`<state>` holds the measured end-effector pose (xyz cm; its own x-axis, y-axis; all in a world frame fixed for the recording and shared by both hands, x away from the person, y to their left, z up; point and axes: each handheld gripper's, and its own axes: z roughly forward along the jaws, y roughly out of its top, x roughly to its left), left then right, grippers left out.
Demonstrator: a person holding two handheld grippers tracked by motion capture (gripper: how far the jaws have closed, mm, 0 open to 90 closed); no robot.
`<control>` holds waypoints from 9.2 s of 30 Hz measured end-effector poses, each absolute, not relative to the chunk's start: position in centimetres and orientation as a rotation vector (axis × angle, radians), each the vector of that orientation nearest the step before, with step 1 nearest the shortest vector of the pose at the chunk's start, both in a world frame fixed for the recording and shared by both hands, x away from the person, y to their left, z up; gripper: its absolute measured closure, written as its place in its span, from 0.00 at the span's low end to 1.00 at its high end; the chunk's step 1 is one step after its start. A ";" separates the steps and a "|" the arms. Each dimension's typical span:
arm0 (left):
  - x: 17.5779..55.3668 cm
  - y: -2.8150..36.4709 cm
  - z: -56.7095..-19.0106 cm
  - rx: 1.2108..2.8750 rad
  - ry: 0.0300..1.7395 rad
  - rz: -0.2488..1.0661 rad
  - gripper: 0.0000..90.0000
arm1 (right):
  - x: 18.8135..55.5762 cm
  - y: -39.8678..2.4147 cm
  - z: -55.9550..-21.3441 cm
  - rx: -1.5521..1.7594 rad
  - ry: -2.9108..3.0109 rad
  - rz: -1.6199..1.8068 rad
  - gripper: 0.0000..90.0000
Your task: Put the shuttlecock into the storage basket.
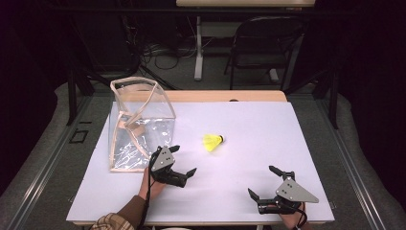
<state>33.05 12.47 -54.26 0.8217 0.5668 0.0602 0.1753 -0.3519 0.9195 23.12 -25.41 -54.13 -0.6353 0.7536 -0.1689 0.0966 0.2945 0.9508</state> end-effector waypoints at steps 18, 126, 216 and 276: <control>34.9 9.5 -54.1 1.963 0.597 0.446 0.00 | 23.2 -25.4 -54.2 0.767 1.950 1.371 0.00; 39.5 1.5 -55.8 2.027 0.931 0.416 0.98 | 23.3 -25.2 -54.3 0.761 1.988 1.342 0.01; 39.1 3.0 -47.7 1.972 0.738 0.403 0.99 | 23.4 -25.2 -54.3 0.767 1.991 1.344 0.02; 39.8 2.2 -41.1 1.961 0.612 0.463 0.99 | 23.5 -25.1 -54.3 0.758 1.993 1.346 0.02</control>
